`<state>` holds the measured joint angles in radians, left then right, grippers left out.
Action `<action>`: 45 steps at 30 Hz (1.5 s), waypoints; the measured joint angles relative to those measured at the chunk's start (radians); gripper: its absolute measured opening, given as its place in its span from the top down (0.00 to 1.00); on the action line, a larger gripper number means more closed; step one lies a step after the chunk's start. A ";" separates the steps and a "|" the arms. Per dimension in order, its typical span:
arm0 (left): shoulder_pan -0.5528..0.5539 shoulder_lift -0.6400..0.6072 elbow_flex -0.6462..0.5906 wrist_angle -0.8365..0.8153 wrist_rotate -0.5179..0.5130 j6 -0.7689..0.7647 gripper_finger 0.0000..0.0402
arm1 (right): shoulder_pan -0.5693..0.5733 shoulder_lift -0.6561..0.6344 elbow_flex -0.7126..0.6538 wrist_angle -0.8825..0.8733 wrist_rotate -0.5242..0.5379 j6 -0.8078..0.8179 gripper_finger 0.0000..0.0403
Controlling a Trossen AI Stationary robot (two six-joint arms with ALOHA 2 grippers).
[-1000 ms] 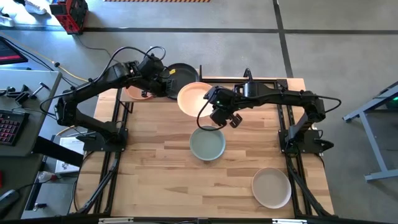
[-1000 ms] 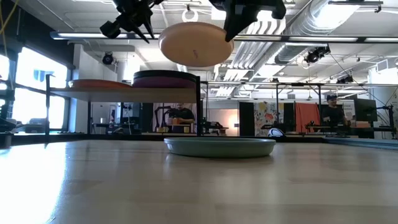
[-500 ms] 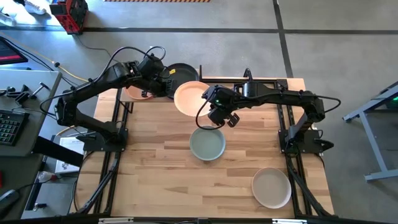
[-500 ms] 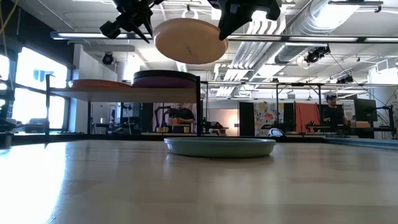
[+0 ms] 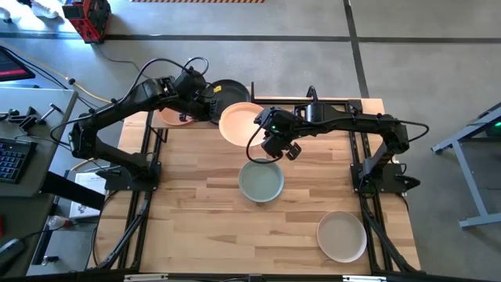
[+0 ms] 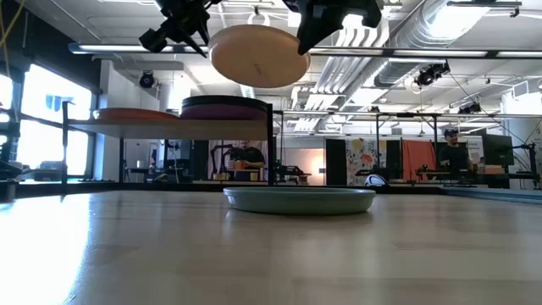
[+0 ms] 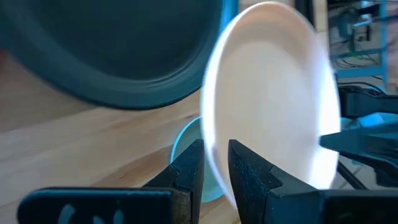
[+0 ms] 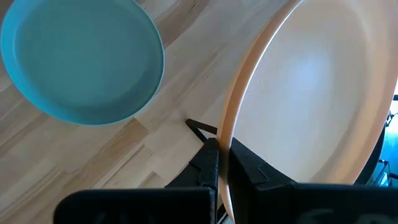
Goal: Place and stack plates onto a shelf
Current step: Stack the light orange plate on top of the orange plate on the shelf
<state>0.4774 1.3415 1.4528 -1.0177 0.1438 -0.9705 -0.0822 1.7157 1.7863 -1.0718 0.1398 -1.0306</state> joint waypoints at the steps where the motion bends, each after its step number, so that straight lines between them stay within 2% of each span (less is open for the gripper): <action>1: 0.000 0.000 0.000 0.013 0.001 0.007 0.84 | 0.000 0.000 0.000 0.000 0.000 0.000 1.00; 17: -0.035 0.035 0.000 0.041 0.004 0.004 0.84 | 0.000 0.000 0.000 0.000 0.017 -0.007 1.00; 30: -0.012 0.060 0.000 0.042 -0.002 0.049 0.84 | 0.000 -0.001 0.000 -0.071 0.038 0.037 1.00; 34: -0.005 0.060 0.000 0.042 -0.003 0.048 0.84 | -0.003 -0.001 0.000 -0.059 0.067 0.035 1.00; 45: -0.006 0.061 0.000 0.042 -0.002 0.039 0.84 | -0.003 -0.001 0.000 0.015 0.067 0.009 1.00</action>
<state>0.4709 1.4024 1.4528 -0.9756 0.1417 -0.9314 -0.0853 1.7149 1.7866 -1.0568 0.2070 -1.0219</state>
